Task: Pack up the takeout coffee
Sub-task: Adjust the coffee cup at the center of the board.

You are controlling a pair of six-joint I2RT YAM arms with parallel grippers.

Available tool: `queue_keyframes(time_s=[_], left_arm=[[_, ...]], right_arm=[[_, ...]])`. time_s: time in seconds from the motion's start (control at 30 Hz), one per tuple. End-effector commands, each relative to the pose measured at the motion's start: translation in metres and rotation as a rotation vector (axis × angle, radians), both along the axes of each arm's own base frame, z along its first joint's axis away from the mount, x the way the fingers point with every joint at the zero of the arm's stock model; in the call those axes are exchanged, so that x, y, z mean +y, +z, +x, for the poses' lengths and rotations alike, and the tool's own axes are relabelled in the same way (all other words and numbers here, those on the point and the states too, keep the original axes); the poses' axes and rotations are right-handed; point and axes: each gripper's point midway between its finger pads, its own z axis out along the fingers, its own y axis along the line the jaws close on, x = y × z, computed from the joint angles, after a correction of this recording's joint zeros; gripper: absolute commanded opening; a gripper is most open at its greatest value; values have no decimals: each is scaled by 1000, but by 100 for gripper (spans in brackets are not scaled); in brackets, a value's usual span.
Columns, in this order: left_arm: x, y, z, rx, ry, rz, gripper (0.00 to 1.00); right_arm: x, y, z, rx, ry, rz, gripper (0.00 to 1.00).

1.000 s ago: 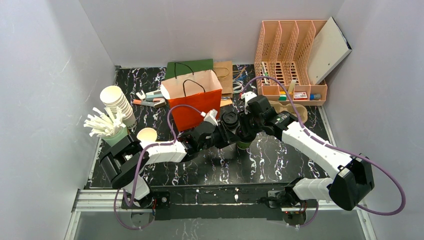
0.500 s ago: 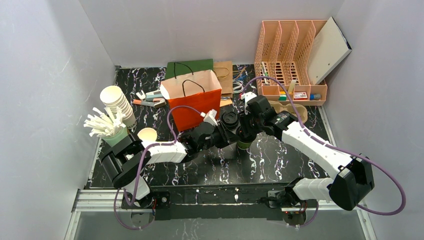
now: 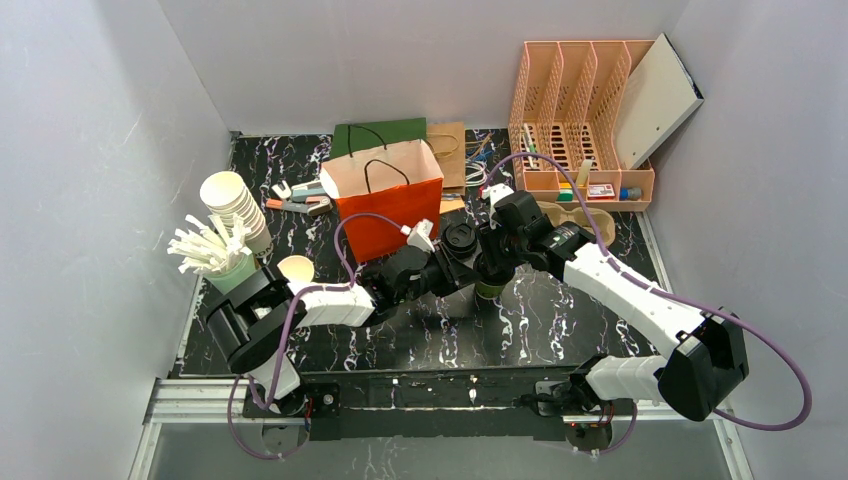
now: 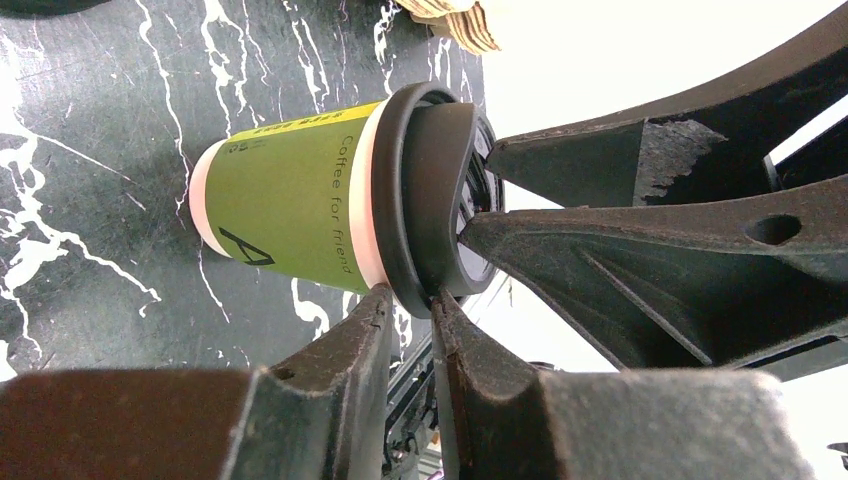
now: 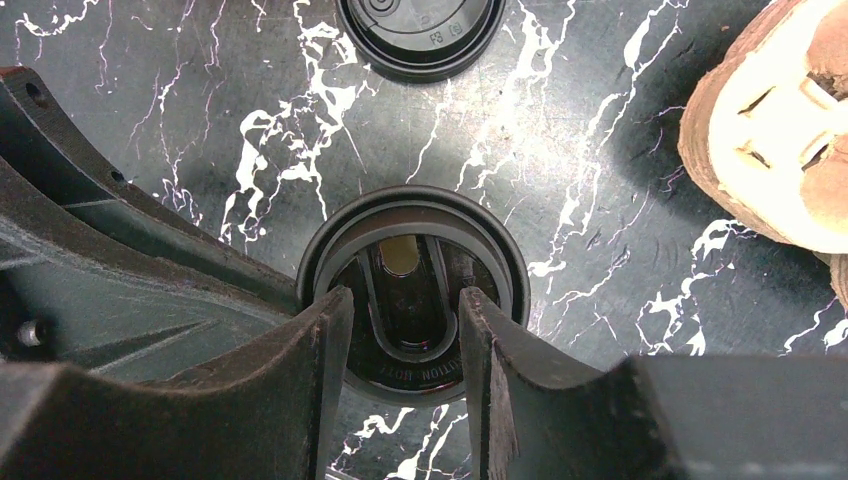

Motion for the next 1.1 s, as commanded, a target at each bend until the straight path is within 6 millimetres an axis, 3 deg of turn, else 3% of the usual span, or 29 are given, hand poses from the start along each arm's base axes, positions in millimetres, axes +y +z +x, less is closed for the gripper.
queue_keyframes(time_s=[0.0, 1.07], left_arm=[[16, -53, -12, 68, -3, 152, 17], [27, -92, -23, 108, -14, 243, 14]], right_arm=[[-4, -7, -6, 24, -3, -24, 52], [-15, -36, -23, 104, -30, -57, 52]])
